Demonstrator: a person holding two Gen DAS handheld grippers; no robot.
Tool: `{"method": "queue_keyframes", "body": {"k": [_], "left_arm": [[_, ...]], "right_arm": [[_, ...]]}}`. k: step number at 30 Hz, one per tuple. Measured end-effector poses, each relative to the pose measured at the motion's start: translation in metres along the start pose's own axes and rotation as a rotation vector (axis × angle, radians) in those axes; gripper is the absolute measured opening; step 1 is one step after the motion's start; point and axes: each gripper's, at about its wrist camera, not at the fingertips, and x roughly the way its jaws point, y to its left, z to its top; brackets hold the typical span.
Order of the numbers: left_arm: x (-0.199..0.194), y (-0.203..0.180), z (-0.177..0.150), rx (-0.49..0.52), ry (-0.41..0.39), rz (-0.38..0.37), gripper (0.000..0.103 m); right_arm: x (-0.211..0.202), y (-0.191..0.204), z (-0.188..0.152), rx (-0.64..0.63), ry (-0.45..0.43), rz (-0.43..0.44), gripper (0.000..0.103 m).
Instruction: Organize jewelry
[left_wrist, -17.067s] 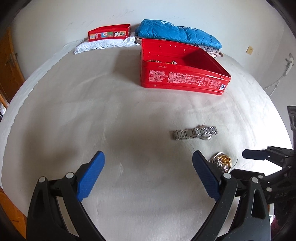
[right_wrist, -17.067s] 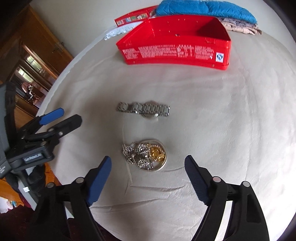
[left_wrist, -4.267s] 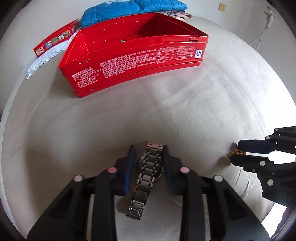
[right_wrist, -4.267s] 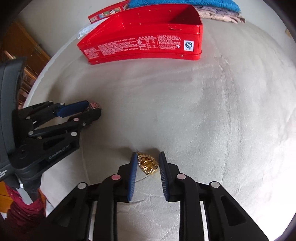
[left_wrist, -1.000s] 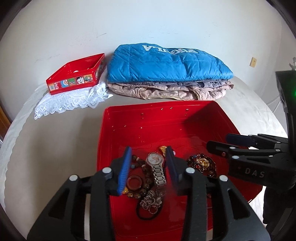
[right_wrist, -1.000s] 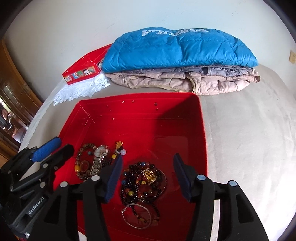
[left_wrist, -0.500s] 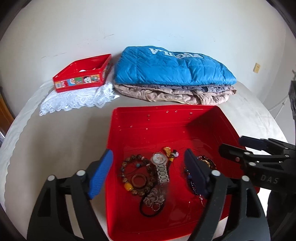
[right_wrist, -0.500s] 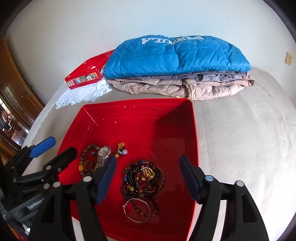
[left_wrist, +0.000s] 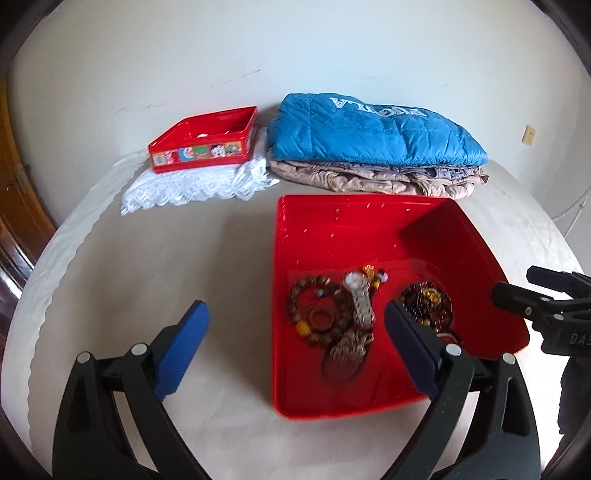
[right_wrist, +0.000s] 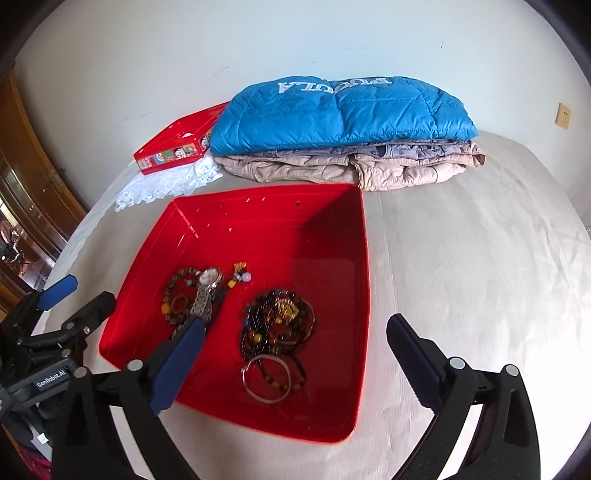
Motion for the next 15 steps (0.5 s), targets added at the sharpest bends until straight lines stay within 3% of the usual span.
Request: {"method": "queue_keyframes", "body": {"k": [15], "left_arm": [[-0.027,0.009,-0.034,-0.057,-0.008,0.014,0.096]], "right_arm": [[-0.027,0.010,-0.049,-0.009,-0.004,-0.007,0.099]]}}
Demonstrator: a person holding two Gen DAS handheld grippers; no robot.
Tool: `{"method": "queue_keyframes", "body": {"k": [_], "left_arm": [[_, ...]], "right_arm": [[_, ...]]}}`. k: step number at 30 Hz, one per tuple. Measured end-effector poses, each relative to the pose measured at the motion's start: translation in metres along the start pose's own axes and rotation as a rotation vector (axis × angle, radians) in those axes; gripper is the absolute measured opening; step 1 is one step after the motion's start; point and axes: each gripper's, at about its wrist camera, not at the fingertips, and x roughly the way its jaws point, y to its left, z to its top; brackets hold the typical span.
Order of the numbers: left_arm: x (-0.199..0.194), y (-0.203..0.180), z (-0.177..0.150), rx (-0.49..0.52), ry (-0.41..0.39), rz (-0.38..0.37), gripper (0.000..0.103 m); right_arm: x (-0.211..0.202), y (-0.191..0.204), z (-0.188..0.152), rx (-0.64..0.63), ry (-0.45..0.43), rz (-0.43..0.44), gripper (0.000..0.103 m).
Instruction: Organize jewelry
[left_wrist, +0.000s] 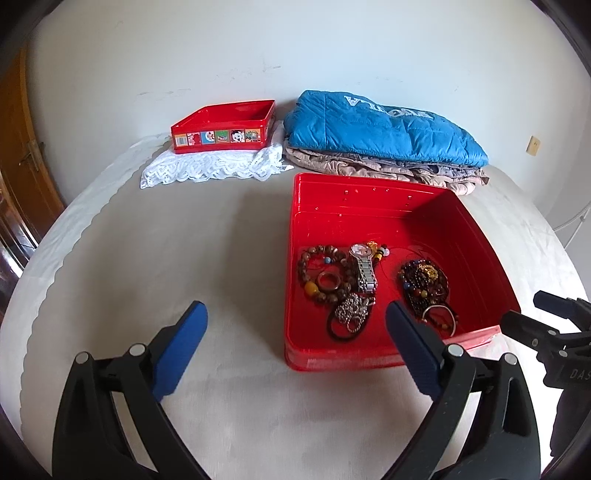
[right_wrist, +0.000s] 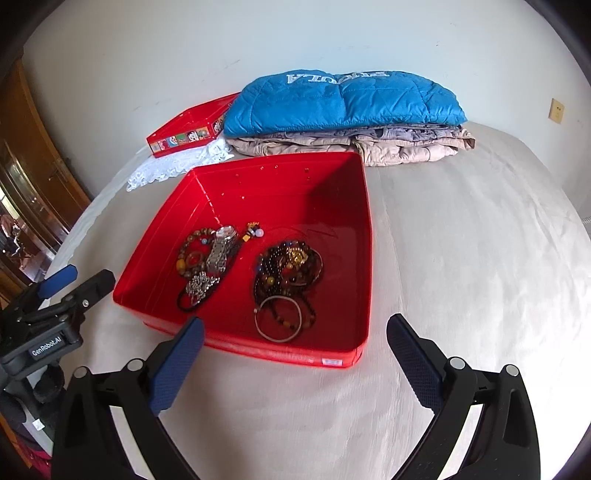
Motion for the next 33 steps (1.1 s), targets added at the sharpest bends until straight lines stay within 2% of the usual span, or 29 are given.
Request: {"method": "queue_keyframes", "body": {"k": [13,33], "left_arm": [[-0.012,0.003,-0.016,0.002,-0.042,0.029,0.096],[-0.003,-0.002,-0.019,0.021,-0.027,0.014,0.096]], "right_arm": [[-0.011,0.000,-0.013,0.022,-0.041,-0.025,0.099],[-0.005,0.007,-0.017,-0.004,-0.022,-0.019,0.099]]}}
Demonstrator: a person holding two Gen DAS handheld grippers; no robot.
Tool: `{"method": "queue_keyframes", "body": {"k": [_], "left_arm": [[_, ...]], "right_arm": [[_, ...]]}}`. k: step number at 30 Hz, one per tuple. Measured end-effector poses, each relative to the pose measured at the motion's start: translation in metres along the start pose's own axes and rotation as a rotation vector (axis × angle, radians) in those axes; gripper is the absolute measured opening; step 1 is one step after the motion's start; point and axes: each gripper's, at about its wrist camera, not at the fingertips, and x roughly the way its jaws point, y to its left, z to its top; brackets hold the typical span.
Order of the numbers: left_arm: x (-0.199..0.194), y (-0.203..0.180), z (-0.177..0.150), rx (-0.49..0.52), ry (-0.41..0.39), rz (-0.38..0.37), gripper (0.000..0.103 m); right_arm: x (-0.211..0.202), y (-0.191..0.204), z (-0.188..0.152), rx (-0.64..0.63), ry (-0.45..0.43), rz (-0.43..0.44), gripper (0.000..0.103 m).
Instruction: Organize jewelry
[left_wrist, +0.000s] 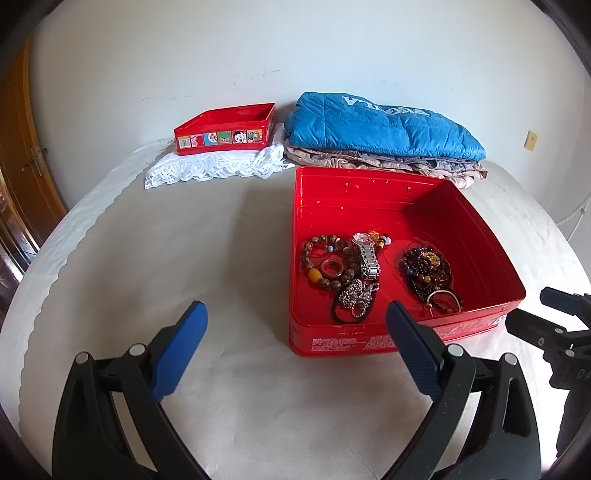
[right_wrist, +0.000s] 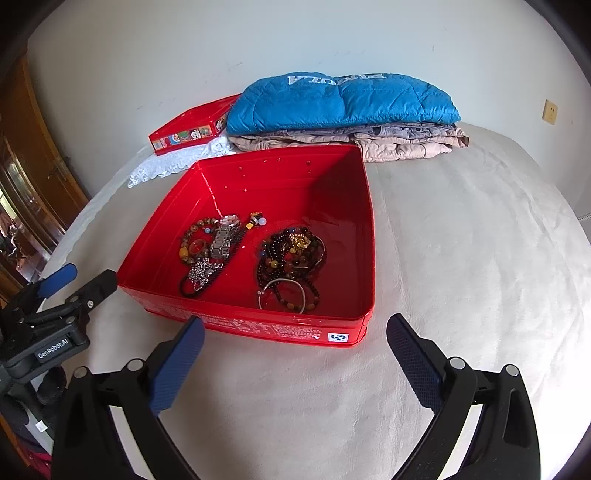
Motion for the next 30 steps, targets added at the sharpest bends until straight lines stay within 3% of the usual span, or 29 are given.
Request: {"method": "queue_keyframes", "body": {"k": [30], "left_arm": [[0.0032,-0.0034,-0.0005,0.004,0.007,-0.007,0.096]], "right_arm": [[-0.0024,0.0023,-0.0010,-0.005,-0.009,0.001,0.099]]}}
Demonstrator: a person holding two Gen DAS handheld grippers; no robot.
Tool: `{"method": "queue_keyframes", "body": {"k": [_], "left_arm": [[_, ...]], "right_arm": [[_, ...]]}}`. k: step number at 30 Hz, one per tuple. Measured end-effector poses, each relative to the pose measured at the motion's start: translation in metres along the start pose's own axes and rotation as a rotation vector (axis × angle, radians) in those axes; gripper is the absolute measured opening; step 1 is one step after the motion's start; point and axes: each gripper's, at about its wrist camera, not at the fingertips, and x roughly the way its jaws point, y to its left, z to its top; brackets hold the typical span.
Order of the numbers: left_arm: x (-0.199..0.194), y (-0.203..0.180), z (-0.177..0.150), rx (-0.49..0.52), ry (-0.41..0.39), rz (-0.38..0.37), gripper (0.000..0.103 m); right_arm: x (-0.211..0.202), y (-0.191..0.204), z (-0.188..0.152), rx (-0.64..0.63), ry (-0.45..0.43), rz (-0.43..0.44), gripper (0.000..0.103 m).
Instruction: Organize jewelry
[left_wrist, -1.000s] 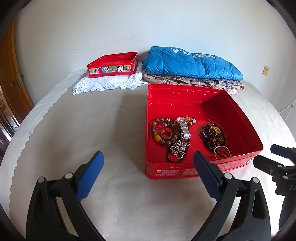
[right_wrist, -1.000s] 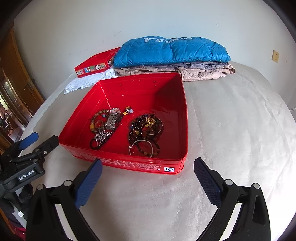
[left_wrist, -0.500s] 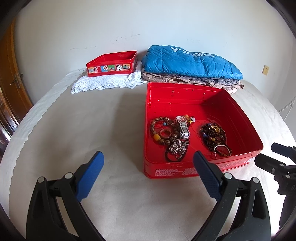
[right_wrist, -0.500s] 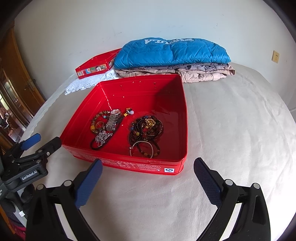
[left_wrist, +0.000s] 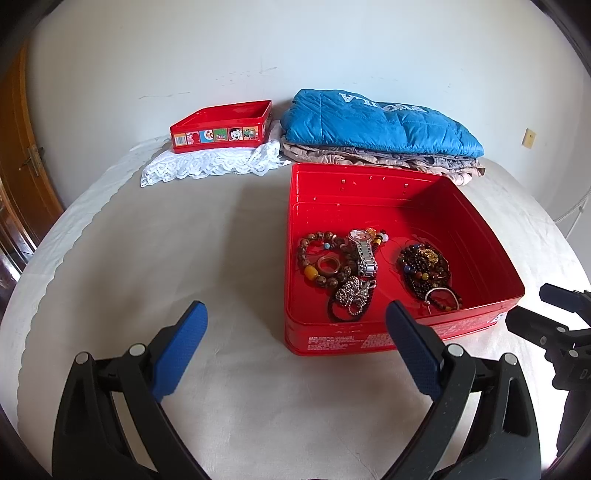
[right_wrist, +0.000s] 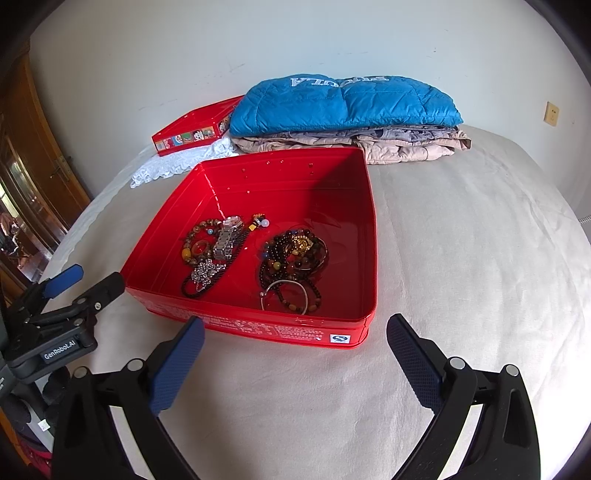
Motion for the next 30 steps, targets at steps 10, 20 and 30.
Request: {"method": "queue_keyframes", "body": {"k": [10,20,30], "left_arm": [[0.0013,0.0005,-0.0003,0.001,0.008,0.000,0.096],[0.0015,0.0007,0.0001,0.008,0.006,-0.004,0.096],[0.0015,-0.0003,0.0009,0.017,0.012,0.003,0.096]], "right_arm": [[-0.0001,-0.0005,0.0003,-0.001,0.001,0.000,0.099],[0.0012,0.0001,0.0000,-0.003,0.004,0.001,0.099],[0.0017,-0.0008,0.0001,-0.001,0.004,0.001,0.099]]}}
